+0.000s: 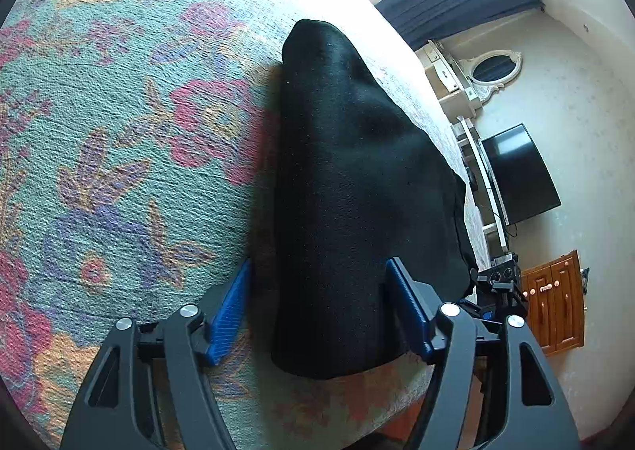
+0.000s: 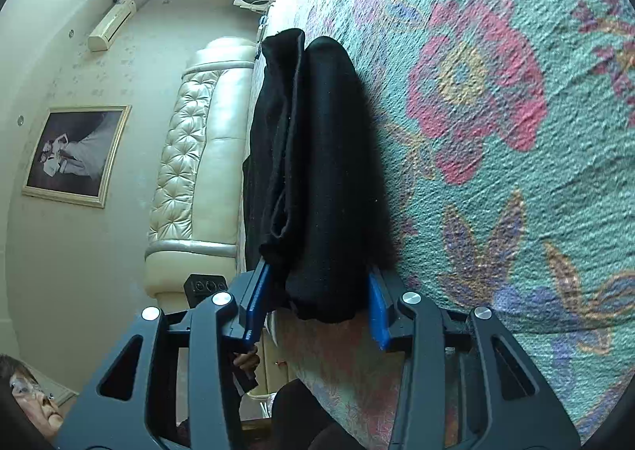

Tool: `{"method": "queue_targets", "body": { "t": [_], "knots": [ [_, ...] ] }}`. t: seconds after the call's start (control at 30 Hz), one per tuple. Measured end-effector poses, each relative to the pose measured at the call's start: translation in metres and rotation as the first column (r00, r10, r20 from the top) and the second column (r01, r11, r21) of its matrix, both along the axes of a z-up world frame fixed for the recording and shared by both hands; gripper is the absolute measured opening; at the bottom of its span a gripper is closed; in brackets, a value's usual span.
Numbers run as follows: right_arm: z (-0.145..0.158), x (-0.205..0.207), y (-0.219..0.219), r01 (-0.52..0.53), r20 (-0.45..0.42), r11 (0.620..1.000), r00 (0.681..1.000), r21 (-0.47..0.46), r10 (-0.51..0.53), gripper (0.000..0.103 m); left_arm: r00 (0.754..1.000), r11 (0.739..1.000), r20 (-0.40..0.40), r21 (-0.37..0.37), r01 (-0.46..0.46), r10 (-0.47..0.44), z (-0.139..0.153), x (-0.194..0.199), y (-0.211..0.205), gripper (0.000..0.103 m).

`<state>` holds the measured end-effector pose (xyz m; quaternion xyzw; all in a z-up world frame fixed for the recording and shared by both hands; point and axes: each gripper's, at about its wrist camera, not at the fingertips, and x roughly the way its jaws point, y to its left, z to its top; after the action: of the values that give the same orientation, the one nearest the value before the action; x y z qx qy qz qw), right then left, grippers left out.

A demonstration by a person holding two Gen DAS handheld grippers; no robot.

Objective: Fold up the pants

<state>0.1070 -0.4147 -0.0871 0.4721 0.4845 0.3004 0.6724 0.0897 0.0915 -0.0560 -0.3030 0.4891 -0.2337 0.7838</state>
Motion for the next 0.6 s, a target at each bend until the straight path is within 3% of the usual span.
{"method": "queue_targets", "body": {
  "t": [0.2,0.43,0.6],
  "knots": [
    [-0.002,-0.013,-0.016,0.034,-0.009,0.999,0.999,0.020,-0.034,0.046,0.999,0.991,0.040,0.130,0.014,-0.019,0.008,-0.010,-0.016,0.078],
    [0.003,-0.032,-0.027,0.089,-0.024,0.996,0.996,-0.015,-0.090,0.056,0.999,0.972,0.040,0.232,-0.037,0.028,0.012,-0.019,-0.024,0.085],
    [0.012,-0.050,-0.028,0.102,-0.016,0.989,0.994,-0.111,-0.104,0.066,0.997,0.952,0.028,0.297,-0.075,0.070,0.018,-0.026,-0.030,0.087]
  ]
}}
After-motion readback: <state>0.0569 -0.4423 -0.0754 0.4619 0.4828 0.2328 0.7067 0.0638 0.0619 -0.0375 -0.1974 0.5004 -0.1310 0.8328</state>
